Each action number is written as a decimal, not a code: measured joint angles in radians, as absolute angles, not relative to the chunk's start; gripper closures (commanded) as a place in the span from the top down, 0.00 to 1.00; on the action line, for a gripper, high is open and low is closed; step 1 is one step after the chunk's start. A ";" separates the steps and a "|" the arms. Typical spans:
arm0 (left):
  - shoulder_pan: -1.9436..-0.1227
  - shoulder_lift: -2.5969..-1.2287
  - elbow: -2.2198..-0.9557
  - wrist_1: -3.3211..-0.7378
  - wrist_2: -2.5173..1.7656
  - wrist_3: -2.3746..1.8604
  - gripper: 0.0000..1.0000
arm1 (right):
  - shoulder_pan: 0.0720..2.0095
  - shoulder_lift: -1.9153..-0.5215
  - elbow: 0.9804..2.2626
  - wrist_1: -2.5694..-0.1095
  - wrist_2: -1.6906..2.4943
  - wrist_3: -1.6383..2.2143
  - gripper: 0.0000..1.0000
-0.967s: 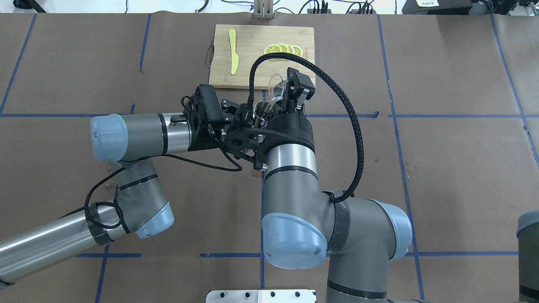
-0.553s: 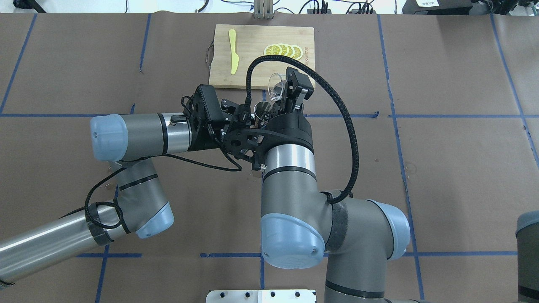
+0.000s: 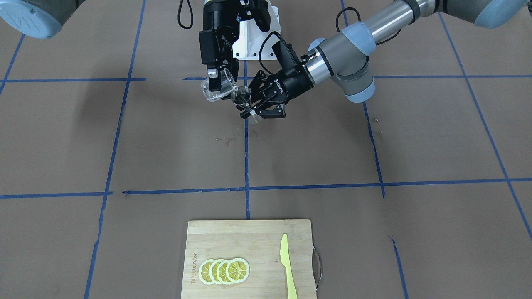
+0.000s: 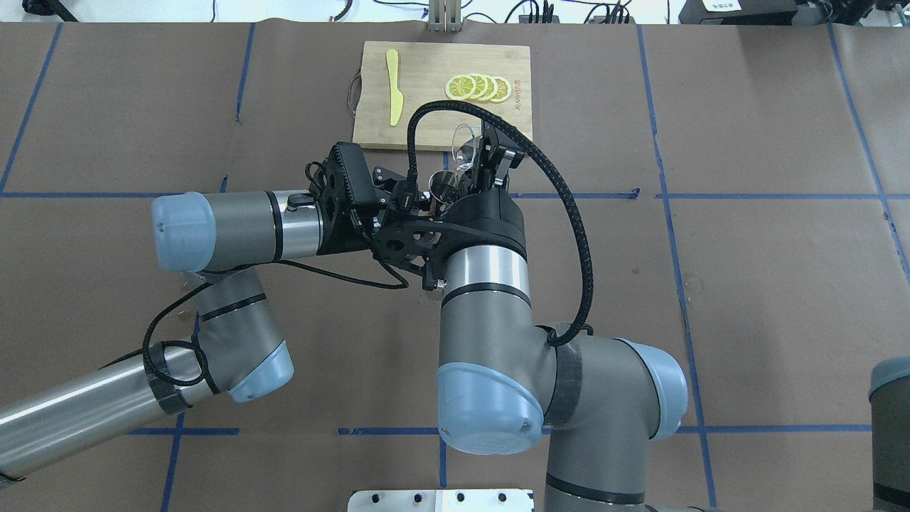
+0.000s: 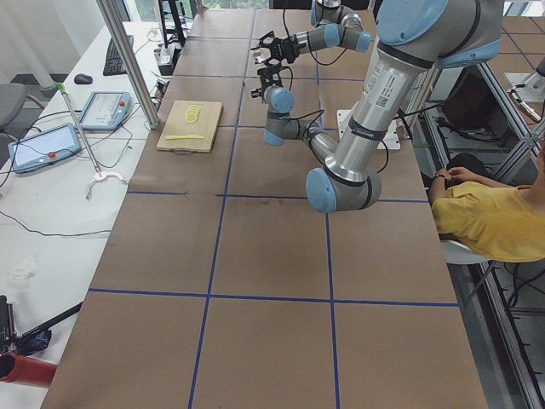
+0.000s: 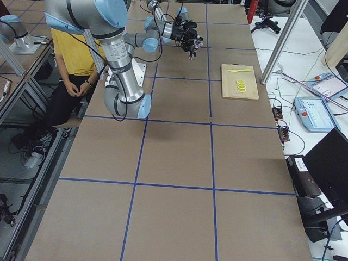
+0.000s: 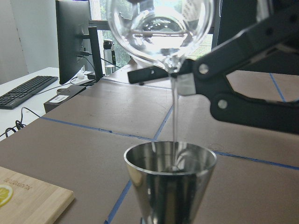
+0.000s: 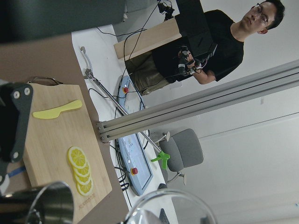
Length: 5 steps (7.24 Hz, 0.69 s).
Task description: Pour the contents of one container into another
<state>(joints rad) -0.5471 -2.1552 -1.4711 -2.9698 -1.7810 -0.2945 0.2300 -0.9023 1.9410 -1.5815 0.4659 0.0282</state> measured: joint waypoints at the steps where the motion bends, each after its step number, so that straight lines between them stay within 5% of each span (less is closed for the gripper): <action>1: -0.547 -2.155 -1.471 -2.970 -1.781 -0.295 0.00 | 0.230 -0.903 1.941 -1.581 0.465 0.024 0.00; 5: -0.547 -2.155 -1.471 -2.970 -1.781 -0.295 0.00 | 0.224 -0.901 1.959 -1.522 0.479 0.146 0.00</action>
<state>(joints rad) -0.5468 -2.1552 -1.4711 -2.9698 -1.7809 -0.2945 0.2239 -0.9006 1.9593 -1.5224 0.4788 0.1465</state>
